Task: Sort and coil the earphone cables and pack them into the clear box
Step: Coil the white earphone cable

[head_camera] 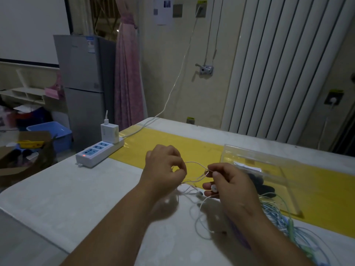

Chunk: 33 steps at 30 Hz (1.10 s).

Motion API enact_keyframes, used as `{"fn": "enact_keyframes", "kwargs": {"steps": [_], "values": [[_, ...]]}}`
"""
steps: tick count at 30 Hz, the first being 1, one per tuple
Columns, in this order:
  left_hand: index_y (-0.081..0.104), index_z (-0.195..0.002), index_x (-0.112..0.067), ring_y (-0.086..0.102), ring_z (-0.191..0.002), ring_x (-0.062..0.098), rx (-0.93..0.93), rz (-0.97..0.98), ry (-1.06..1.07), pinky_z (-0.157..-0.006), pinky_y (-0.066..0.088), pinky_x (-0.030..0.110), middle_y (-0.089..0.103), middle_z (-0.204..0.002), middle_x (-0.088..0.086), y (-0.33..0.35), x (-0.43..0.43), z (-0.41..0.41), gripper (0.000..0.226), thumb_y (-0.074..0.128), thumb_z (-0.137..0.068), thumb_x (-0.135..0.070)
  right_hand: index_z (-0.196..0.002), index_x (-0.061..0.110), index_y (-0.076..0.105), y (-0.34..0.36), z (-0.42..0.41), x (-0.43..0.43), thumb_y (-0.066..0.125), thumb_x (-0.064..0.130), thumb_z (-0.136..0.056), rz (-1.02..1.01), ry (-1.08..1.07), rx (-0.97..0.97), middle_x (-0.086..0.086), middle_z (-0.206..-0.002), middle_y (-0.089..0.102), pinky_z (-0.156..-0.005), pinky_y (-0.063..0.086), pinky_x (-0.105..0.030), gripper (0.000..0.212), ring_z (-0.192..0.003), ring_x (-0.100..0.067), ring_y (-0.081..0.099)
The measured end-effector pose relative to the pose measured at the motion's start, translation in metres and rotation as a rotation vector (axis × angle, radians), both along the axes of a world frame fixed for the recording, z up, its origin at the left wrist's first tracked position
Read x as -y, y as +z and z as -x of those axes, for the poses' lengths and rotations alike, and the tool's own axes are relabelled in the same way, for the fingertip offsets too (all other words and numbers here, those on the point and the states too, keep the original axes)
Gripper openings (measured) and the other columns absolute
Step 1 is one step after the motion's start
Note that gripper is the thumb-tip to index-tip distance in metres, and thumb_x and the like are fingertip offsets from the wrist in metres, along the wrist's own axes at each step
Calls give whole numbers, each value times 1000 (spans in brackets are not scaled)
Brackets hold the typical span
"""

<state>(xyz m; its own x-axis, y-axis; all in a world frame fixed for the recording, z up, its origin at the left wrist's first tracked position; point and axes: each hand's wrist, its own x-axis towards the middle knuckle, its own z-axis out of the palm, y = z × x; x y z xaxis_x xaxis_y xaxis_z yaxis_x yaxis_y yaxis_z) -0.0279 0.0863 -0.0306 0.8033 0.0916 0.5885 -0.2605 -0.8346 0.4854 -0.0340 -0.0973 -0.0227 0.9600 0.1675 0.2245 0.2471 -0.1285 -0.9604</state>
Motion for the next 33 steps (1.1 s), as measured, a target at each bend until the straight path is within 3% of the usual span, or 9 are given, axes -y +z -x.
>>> {"fn": "enact_keyframes", "kwargs": {"steps": [3,6,10,15,18,23,30,33], "values": [[76,-83,-36,40,-98,11,-142,-179,-18,-77,19,27,48,-85,-18,-1,2,-3,41,42,-61,-27,-95,22,66,-3,-1,0,48,7,-98,92,-23,34,-1,-92,68,-60,58,-27,24,-71,-13,70],[75,-93,-39,39,-101,12,-175,-179,4,-76,15,26,48,-97,-16,-2,4,-4,43,43,-67,-26,-88,22,68,-4,-1,0,58,16,-94,152,-71,82,1,-82,70,-56,58,-29,13,-66,-10,70],[75,-85,-38,39,-100,11,-185,-149,-20,-78,16,25,48,-97,-16,-2,4,-3,34,55,-73,-14,-85,24,68,-7,-3,0,69,18,-86,251,-123,87,4,-83,70,-57,60,-34,6,-66,-14,69],[76,-85,-29,45,-82,9,-153,-55,-97,-70,33,24,42,-83,-10,-4,7,0,23,61,-79,-14,-80,30,65,-12,-4,-1,69,17,-82,342,-137,103,6,-78,67,-62,59,-44,13,-64,-15,68],[75,-92,-34,46,-75,8,-208,-166,-111,-64,35,25,41,-80,-9,-4,11,3,16,64,-83,-27,-80,30,64,-13,-6,-1,69,16,-83,362,-135,107,7,-77,66,-61,59,-43,15,-60,-14,68],[74,-89,-33,47,-91,7,-336,-345,-110,-71,40,28,47,-94,-13,-6,11,6,20,67,-79,-48,-81,29,64,-14,-8,-1,69,15,-84,371,-133,98,8,-77,66,-61,60,-43,15,-56,-13,68],[75,-89,-32,46,-100,7,-338,-383,-191,-77,41,25,51,-101,-15,-9,4,4,10,71,-80,-35,-78,31,64,-18,-13,1,68,14,-83,384,-160,99,8,-77,65,-63,59,-43,18,-60,-15,68],[72,-88,-28,46,-100,12,-298,-404,-156,-79,44,31,52,-103,-11,-11,4,2,8,65,-83,-29,-78,31,64,-19,-14,2,67,14,-83,391,-162,96,7,-77,64,-64,59,-43,18,-65,-17,68]]}}
